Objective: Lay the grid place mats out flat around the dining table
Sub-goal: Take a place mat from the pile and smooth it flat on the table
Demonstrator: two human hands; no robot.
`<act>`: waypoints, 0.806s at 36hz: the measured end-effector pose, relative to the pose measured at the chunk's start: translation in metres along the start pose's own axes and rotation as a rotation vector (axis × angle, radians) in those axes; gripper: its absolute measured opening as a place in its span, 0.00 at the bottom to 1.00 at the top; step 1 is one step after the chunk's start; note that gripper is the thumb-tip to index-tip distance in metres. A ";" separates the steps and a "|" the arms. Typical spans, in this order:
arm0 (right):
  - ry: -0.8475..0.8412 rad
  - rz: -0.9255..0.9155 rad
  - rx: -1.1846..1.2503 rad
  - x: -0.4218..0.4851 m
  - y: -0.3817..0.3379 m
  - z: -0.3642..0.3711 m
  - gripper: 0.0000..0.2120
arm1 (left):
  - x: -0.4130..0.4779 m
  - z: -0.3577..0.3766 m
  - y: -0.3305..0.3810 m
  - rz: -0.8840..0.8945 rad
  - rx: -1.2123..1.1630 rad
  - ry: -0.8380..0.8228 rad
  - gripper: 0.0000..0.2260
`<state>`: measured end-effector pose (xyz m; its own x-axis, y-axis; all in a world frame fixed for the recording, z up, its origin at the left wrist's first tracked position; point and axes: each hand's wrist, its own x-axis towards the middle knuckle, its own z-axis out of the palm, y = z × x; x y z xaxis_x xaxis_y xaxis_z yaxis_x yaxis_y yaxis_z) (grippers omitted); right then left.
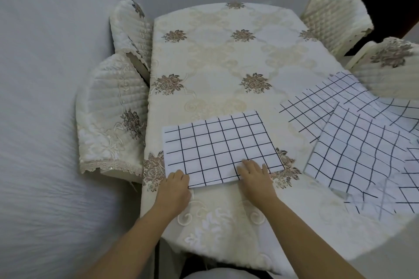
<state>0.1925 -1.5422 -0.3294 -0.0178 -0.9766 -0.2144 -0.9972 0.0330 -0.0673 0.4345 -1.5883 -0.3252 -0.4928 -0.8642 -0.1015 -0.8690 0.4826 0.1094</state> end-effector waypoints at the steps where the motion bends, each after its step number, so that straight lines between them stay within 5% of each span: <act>1: 0.007 -0.015 -0.004 0.001 -0.001 0.001 0.32 | -0.001 0.000 0.001 0.008 -0.020 0.018 0.13; 7: 0.097 -0.082 -0.041 0.004 0.000 0.000 0.24 | -0.009 -0.007 0.001 0.033 -0.026 0.012 0.09; 12: 0.050 -0.240 0.138 0.002 0.004 -0.009 0.05 | -0.015 -0.008 -0.002 0.009 0.044 -0.158 0.14; 14: -0.046 -0.249 0.166 0.002 0.005 -0.012 0.09 | -0.014 -0.012 0.000 -0.023 0.002 -0.184 0.19; 20: -0.132 -0.190 0.327 0.009 0.003 -0.025 0.11 | 0.005 -0.023 0.017 -0.136 -0.106 -0.219 0.12; 24: -0.058 -0.146 0.319 0.025 0.009 -0.027 0.11 | 0.020 -0.023 0.032 -0.167 -0.118 -0.267 0.25; 29: -0.055 -0.108 0.264 0.055 0.027 -0.036 0.14 | 0.040 -0.026 0.052 -0.147 -0.053 -0.389 0.30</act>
<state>0.1618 -1.6031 -0.3077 0.0983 -0.9648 -0.2441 -0.9396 -0.0092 -0.3421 0.3704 -1.6016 -0.2978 -0.3530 -0.8005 -0.4843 -0.9328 0.3414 0.1156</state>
